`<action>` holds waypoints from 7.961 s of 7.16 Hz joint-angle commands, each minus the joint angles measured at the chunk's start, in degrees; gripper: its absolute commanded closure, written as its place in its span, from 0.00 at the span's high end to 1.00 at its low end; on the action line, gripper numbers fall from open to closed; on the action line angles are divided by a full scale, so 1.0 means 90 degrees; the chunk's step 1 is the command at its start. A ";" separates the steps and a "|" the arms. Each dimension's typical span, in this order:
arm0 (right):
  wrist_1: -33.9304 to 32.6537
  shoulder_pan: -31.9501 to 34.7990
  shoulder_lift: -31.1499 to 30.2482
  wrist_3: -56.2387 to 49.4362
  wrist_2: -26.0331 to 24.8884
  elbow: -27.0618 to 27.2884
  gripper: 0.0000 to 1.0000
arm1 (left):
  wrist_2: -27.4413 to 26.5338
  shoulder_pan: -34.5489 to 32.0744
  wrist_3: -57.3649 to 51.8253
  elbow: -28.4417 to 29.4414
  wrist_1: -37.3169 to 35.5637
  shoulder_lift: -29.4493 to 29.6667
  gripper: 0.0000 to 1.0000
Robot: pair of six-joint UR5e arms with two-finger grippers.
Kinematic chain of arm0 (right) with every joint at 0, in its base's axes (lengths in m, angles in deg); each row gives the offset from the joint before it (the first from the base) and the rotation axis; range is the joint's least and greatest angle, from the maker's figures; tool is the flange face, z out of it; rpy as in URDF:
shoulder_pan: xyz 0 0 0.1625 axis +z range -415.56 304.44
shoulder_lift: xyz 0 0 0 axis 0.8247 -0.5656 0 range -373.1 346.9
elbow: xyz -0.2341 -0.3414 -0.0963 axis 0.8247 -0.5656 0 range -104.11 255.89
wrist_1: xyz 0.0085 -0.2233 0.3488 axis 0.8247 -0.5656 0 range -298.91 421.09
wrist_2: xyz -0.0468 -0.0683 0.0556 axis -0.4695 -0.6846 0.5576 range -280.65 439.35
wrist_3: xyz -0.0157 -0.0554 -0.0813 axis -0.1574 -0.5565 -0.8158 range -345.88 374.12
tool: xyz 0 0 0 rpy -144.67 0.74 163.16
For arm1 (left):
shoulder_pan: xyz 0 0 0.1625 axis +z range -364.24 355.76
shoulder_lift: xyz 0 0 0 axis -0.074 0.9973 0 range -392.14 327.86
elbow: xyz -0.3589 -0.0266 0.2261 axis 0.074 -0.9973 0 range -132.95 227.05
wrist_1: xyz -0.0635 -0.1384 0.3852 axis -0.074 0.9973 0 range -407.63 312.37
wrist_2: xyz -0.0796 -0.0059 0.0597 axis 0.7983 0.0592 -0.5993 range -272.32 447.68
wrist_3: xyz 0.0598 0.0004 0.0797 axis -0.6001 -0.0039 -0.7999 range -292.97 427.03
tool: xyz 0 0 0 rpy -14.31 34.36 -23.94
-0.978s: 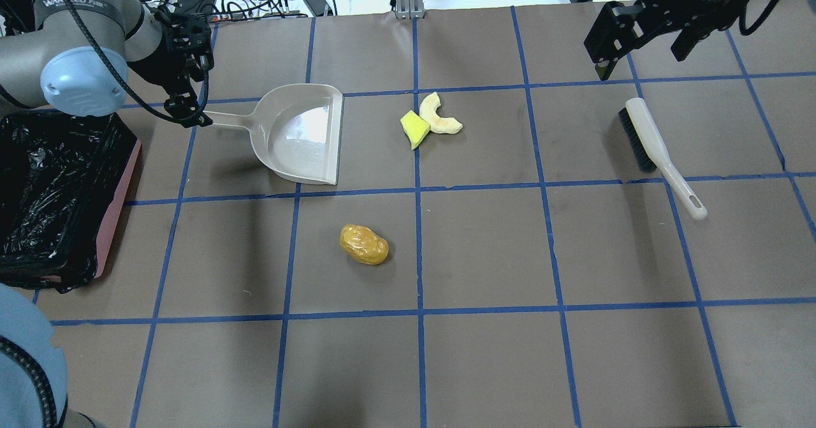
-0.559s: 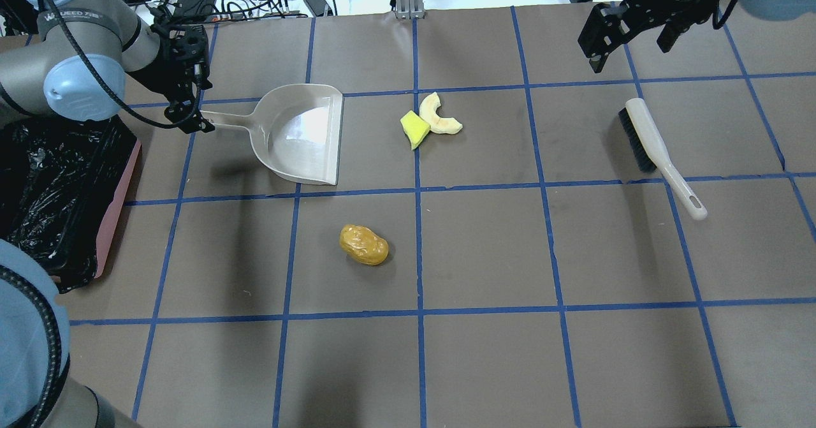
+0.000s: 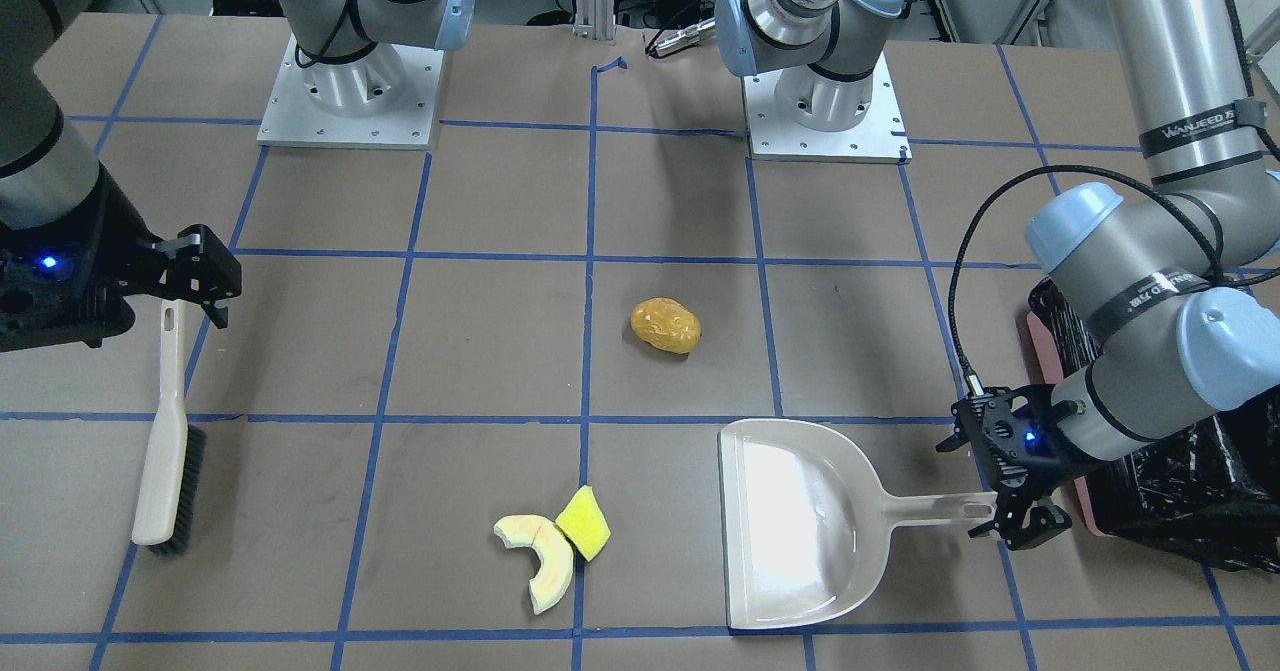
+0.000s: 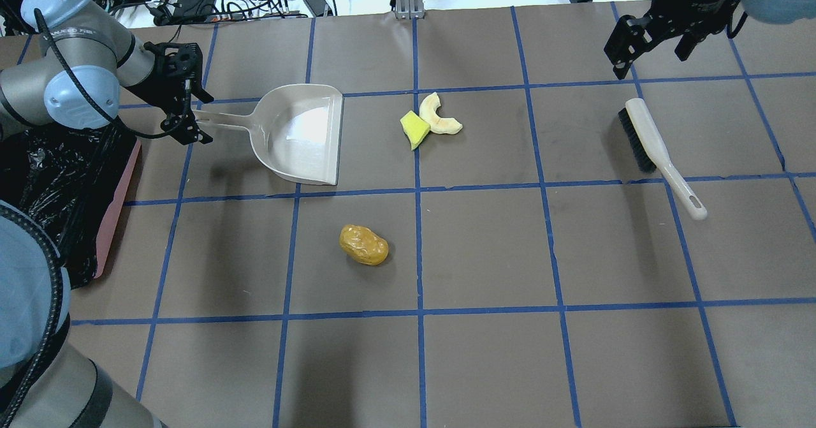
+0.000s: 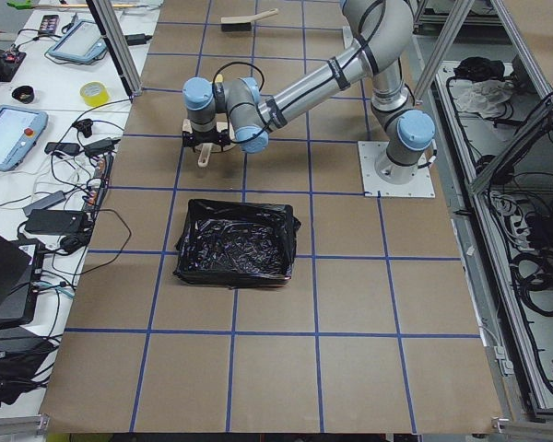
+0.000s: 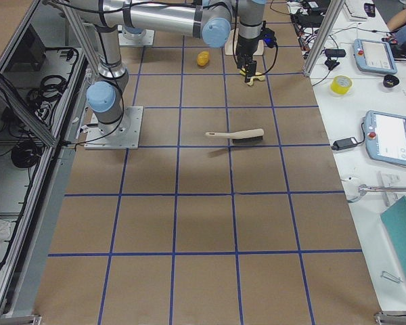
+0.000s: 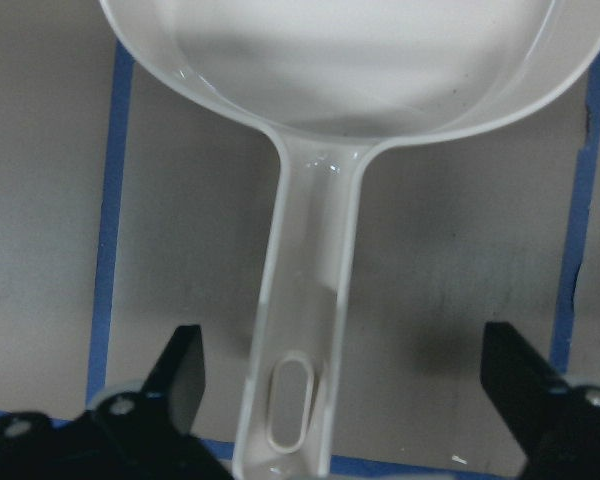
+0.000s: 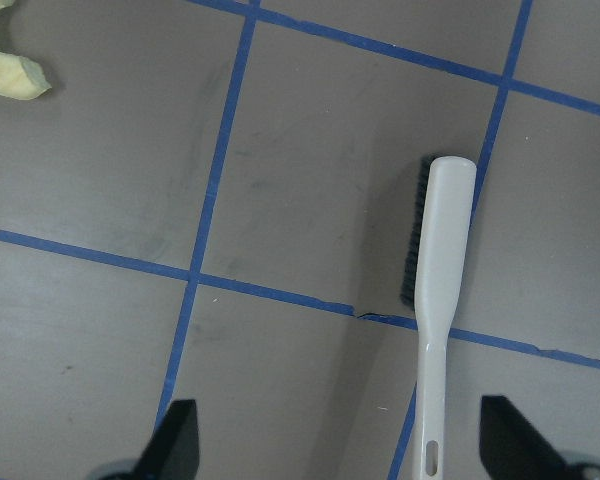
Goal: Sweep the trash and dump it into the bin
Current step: 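Lower the right gripper to the white brush handle and grasp it, then lift the brush with the right gripper and move it toward the sponge and peel, then sweep the sponge and banana peel into the dustpan with the right gripper's brush, then sweep the yellow potato into the dustpan with the brush in the right gripper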
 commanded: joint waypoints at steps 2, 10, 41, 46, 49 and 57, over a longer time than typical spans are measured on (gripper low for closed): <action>-0.0566 -0.0587 0.0070 -0.0806 -0.0061 0.0595 1.00 | 0.0045 0.0029 -0.0409 0.0059 0.0010 0.0213 0.96; -0.1306 -0.1320 0.0939 -0.1245 -0.0410 0.1385 0.94 | 0.0524 0.0029 -0.0449 0.0069 -0.0019 0.0302 0.56; -0.0470 0.3862 0.3242 0.5538 0.0856 -0.1355 0.00 | -0.0297 -0.0254 -0.0449 0.0030 0.0244 0.0126 0.00; -0.0499 0.4655 0.4015 0.6878 0.2799 -0.2966 0.00 | -0.0297 -0.0254 -0.0459 0.0030 0.0235 0.0165 0.00; 0.0636 0.4403 0.3432 0.6608 0.2231 -0.2958 0.00 | -0.0297 -0.0254 -0.0537 0.0020 0.0215 0.0117 0.00; 0.0380 0.4410 -0.0610 0.7998 0.1531 0.2447 0.00 | -0.0609 0.0215 -0.1543 -0.2143 0.0450 -0.1579 0.00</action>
